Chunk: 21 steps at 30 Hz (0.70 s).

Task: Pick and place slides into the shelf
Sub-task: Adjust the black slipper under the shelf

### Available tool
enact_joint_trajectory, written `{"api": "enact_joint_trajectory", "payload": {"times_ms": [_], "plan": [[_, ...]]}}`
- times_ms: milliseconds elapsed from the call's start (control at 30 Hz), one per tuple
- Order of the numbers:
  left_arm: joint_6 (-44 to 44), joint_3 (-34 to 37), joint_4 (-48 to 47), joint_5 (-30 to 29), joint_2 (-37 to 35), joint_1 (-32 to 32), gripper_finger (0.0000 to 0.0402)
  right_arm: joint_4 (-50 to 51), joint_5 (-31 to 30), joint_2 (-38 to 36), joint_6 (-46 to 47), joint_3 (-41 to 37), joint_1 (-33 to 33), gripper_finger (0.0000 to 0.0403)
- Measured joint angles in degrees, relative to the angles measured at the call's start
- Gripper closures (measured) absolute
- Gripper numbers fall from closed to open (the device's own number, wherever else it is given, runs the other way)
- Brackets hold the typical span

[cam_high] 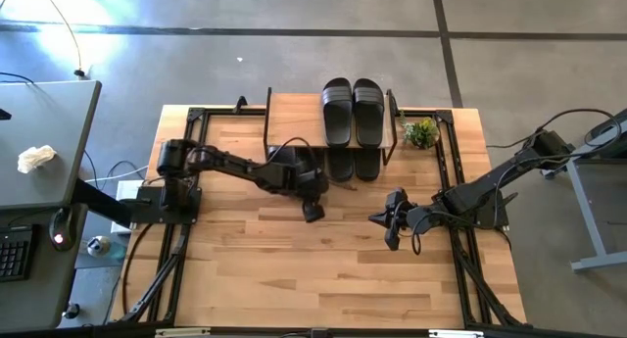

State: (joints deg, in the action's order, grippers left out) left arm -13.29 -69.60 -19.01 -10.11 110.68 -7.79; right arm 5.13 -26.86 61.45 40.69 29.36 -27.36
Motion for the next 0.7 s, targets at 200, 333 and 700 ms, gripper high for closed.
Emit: {"api": "enact_joint_trajectory", "payload": {"times_ms": [200,333,700], "plan": [[-0.5,0.0,-5.0,-0.4,-5.6,5.1,0.0401,0.0,-0.1,0.0,0.0,0.0,0.0,0.0403],[0.8,-0.1,-9.8,3.6,-9.8,7.5,0.0401,0.0,-0.1,0.0,0.0,0.0,0.0,0.0403],[1.3,-0.1,-19.9,27.7,-13.0,8.8,0.0401,0.3,1.7,0.0,-0.1,0.0,0.0,0.0403]]}}
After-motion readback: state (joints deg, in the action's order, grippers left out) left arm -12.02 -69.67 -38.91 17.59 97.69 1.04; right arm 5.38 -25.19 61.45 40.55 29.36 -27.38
